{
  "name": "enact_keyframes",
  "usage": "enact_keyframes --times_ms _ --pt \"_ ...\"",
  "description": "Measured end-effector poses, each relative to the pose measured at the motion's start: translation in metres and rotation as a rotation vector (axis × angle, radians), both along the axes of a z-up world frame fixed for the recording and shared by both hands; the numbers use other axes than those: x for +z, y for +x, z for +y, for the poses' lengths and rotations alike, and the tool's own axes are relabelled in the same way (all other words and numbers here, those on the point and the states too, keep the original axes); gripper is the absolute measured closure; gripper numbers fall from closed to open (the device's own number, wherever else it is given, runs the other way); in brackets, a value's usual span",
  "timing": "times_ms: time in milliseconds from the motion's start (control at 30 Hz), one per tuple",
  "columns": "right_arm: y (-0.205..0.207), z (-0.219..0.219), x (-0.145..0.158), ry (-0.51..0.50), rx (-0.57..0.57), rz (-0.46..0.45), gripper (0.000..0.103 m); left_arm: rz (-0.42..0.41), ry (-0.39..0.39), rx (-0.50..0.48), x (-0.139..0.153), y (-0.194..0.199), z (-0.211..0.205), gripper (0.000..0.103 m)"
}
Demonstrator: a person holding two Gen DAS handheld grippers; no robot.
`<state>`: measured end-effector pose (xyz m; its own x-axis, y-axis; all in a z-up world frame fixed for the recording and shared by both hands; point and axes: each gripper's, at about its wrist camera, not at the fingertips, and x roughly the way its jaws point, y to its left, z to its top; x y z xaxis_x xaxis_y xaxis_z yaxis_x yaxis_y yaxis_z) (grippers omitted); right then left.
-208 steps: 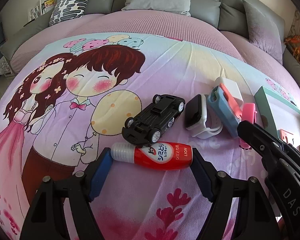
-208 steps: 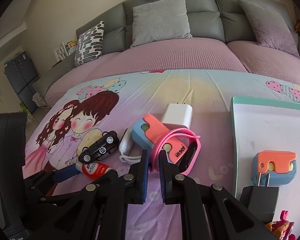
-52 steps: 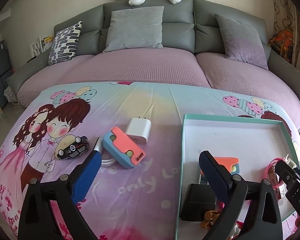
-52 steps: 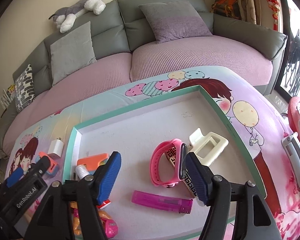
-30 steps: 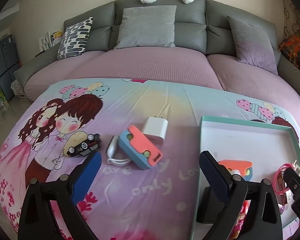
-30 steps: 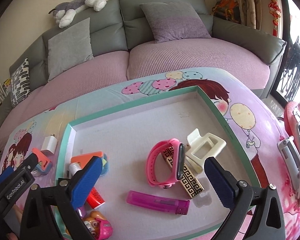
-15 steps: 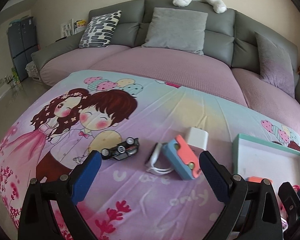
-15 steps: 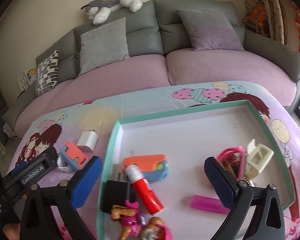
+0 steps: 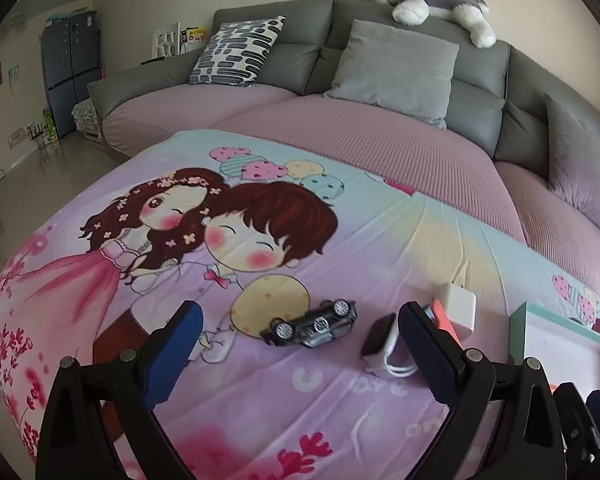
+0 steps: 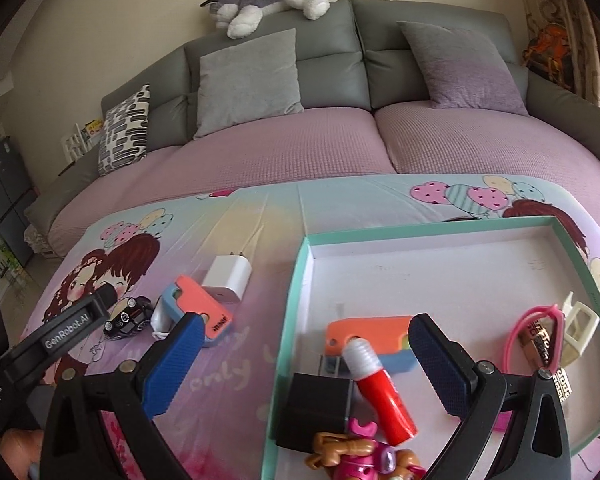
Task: Organize rigid objects
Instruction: 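Move both open tools back over the remaining objects on the bed, then grasp the black toy car with the left tool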
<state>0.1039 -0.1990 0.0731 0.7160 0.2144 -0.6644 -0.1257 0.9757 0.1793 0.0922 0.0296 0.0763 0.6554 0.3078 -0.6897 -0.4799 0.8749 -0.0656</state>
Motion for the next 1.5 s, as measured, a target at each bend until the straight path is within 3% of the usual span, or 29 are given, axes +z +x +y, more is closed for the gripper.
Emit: enact_keyframes --times_ms 267,567,767,867,1233,1500 --pt "0.002 0.025 -0.003 -0.008 0.057 -0.015 0.0 -0.004 -0.028 0.015 -0.004 -0.002 0.03 0.005" --pt "0.012 0.052 -0.016 0.102 0.116 0.024 0.001 0.074 -0.038 -0.055 -0.02 0.01 0.043 0.005" --pt "0.019 0.065 -0.026 0.135 0.139 0.049 0.01 0.113 -0.045 -0.159 -0.028 0.019 0.039 0.005" --pt "0.023 0.068 -0.032 0.144 0.144 0.071 0.019 0.139 -0.043 -0.196 -0.035 0.022 0.036 0.005" --pt "0.029 0.079 -0.04 0.111 0.154 0.081 0.026 0.212 -0.048 -0.264 -0.059 0.044 0.029 0.005" --pt "0.036 0.087 -0.047 0.103 0.162 0.1 0.03 0.194 -0.077 -0.297 -0.065 0.048 0.03 0.026"
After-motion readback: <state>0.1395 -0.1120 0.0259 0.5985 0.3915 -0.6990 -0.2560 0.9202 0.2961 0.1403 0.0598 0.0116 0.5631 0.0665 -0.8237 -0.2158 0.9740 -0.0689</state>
